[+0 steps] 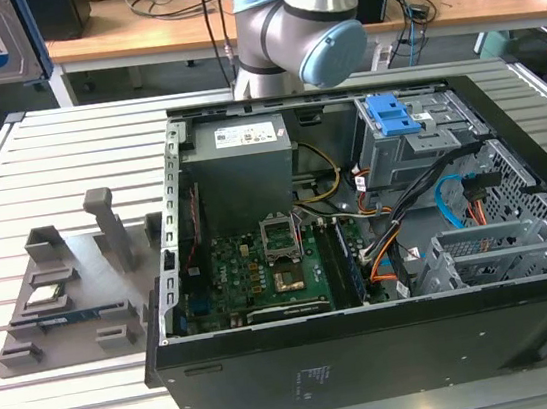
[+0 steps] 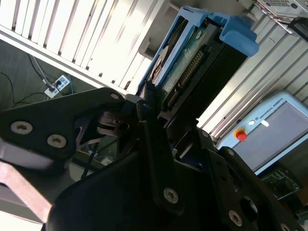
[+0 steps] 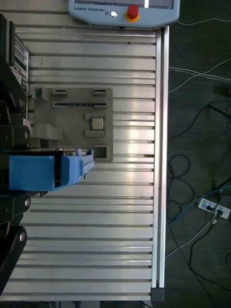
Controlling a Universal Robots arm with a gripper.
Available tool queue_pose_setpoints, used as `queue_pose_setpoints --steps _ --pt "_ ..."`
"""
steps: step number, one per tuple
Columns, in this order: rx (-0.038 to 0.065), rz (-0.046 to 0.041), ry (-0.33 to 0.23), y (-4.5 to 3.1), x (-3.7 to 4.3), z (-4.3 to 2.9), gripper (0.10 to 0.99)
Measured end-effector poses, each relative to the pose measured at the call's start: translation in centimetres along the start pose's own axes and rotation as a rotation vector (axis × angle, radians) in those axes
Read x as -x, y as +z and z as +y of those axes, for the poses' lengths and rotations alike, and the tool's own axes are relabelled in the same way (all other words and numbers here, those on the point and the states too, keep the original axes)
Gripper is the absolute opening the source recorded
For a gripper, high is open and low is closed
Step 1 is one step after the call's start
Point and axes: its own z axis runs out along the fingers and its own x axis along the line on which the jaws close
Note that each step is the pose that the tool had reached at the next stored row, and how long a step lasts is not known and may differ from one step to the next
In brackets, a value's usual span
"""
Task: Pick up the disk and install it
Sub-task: 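Pick up the disk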
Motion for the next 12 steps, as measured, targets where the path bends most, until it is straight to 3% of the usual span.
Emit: queue_pose_setpoints --steps 2,5,12 --pt "0.0 0.0 0.0 -0.04 -0.01 -0.64 0.365" --pt "0.0 0.0 0.0 -0.1 -0.04 -2.3 0.365" --pt "0.0 0.0001 0.0 -0.23 -0.09 -5.17 0.365"
